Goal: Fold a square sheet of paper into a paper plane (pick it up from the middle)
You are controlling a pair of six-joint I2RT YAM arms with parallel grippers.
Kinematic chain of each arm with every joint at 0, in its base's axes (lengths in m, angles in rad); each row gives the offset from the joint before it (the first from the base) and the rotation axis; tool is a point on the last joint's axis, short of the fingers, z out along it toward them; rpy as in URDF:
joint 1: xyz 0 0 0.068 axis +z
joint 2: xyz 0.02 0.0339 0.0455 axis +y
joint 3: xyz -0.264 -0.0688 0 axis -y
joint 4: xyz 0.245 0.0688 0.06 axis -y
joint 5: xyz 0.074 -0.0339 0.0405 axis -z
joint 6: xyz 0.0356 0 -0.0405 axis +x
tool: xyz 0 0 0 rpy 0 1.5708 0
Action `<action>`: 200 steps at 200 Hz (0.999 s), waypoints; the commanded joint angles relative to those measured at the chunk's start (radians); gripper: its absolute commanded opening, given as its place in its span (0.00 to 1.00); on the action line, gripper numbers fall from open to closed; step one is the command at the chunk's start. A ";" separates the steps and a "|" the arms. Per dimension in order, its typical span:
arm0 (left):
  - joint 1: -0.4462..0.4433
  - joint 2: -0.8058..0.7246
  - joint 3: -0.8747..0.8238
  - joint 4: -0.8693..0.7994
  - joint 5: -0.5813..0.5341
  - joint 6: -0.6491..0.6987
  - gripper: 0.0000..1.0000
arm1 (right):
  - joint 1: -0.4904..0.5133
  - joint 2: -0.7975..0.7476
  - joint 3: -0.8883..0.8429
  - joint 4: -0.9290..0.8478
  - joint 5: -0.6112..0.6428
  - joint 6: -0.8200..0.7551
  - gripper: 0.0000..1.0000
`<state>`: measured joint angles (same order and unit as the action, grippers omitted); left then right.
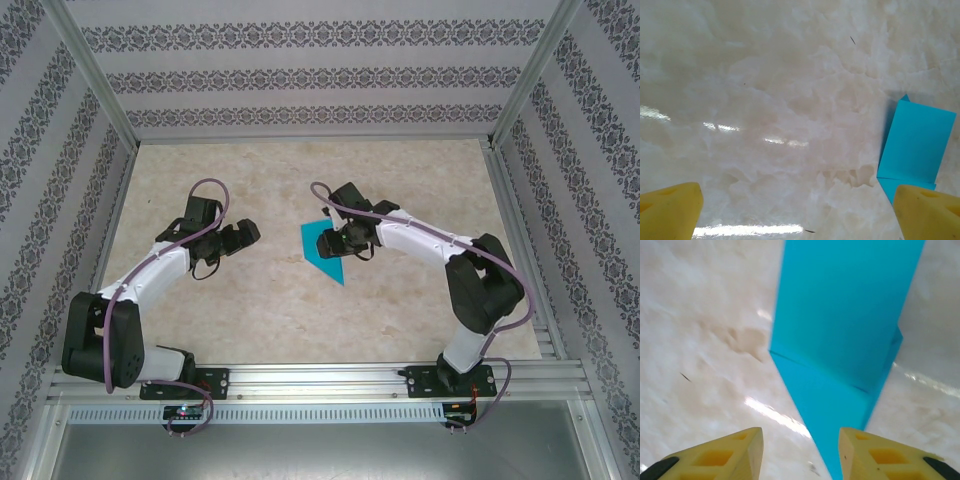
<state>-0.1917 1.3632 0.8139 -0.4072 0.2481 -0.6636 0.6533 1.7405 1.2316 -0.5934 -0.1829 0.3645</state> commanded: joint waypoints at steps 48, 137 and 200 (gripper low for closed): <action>-0.002 0.027 -0.007 0.059 0.062 0.009 0.98 | 0.069 0.291 0.244 0.041 0.134 0.260 0.43; -0.008 0.048 -0.013 0.079 0.080 0.009 0.99 | 0.112 0.345 0.205 -0.063 -0.046 0.027 0.43; -0.027 0.063 -0.021 0.108 0.108 -0.008 1.00 | 0.047 0.057 -0.010 0.183 -0.067 0.122 0.44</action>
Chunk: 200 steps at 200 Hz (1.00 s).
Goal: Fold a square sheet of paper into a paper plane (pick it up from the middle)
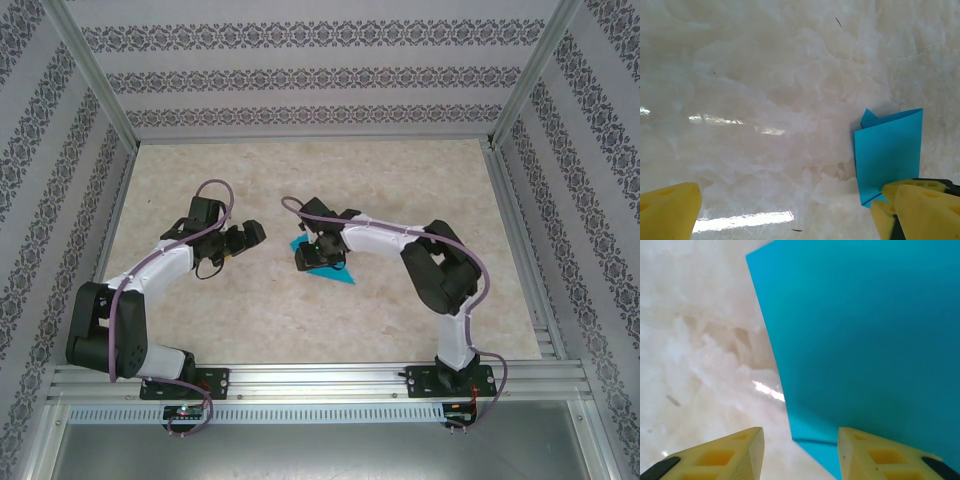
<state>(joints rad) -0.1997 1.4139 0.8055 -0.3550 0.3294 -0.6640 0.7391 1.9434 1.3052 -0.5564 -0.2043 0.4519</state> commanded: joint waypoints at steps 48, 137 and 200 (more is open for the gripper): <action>-0.037 0.070 -0.057 0.217 0.188 -0.087 0.97 | -0.143 -0.190 -0.241 0.245 -0.180 0.062 0.40; -0.188 0.149 -0.036 0.282 0.195 -0.257 0.85 | -0.202 -0.081 -0.285 0.359 -0.202 0.137 0.35; -0.285 0.193 -0.037 0.352 0.179 -0.401 0.72 | -0.266 -0.048 -0.423 0.579 -0.318 0.276 0.35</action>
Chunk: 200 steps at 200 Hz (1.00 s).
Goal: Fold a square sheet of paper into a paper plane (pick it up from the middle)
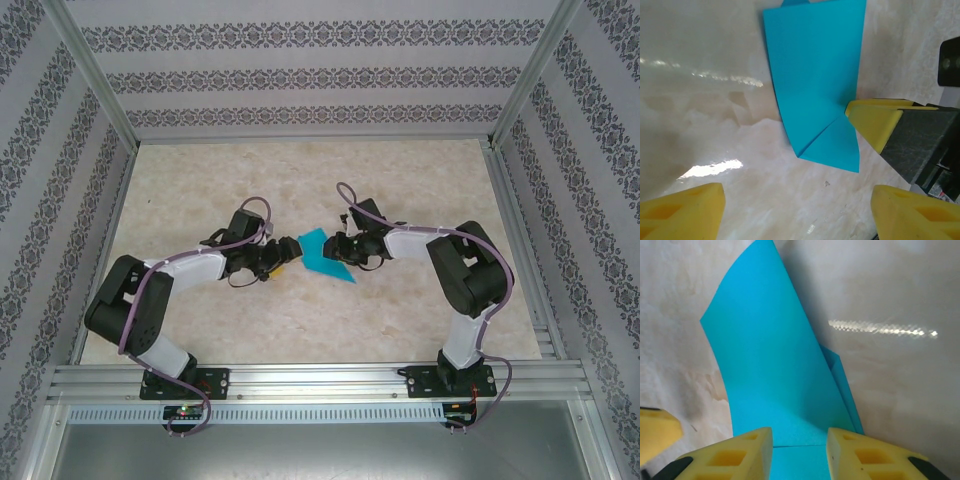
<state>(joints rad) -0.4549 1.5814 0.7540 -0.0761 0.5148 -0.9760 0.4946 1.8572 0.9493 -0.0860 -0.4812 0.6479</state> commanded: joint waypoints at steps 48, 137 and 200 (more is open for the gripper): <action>-0.083 0.091 0.048 0.123 -0.016 -0.167 0.62 | -0.050 0.054 -0.121 0.189 -0.083 0.137 0.35; -0.105 0.204 0.121 0.159 0.004 -0.195 0.50 | -0.062 0.049 -0.132 0.187 -0.089 0.131 0.35; -0.106 0.236 0.122 0.220 0.022 -0.217 0.50 | -0.062 0.041 -0.134 0.203 -0.096 0.136 0.36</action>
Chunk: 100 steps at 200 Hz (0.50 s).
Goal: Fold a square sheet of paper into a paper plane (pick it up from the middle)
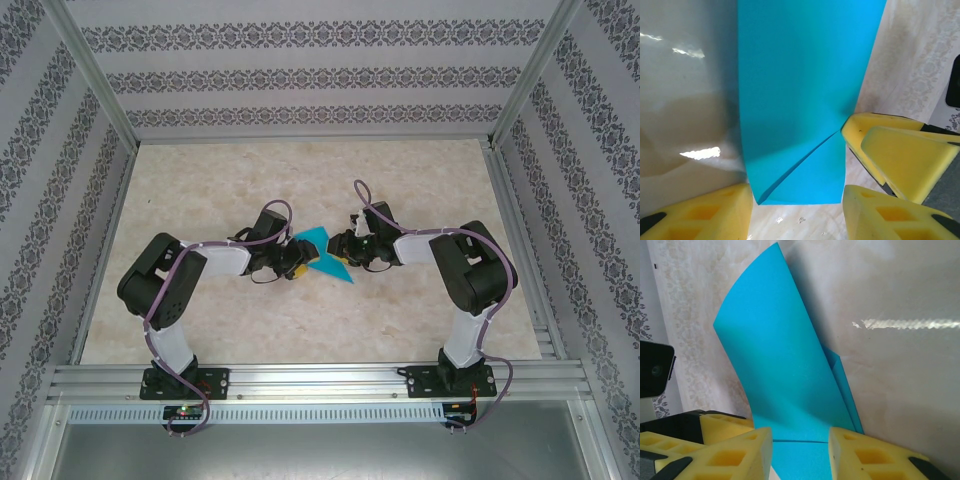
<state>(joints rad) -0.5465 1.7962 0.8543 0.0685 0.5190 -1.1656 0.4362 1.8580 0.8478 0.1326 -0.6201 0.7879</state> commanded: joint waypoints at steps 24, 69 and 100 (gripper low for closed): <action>-0.014 0.037 0.029 0.125 0.024 -0.027 0.47 | -0.005 0.036 -0.037 -0.005 0.035 -0.006 0.37; -0.014 0.046 0.048 0.112 0.025 0.001 0.41 | -0.007 0.013 -0.023 -0.007 0.023 -0.028 0.38; -0.013 0.050 0.050 0.115 0.022 0.003 0.24 | -0.008 -0.050 -0.018 -0.032 0.054 -0.091 0.47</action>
<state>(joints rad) -0.5465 1.8370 0.8768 0.1364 0.5282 -1.1786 0.4358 1.8477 0.8433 0.1421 -0.6289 0.7734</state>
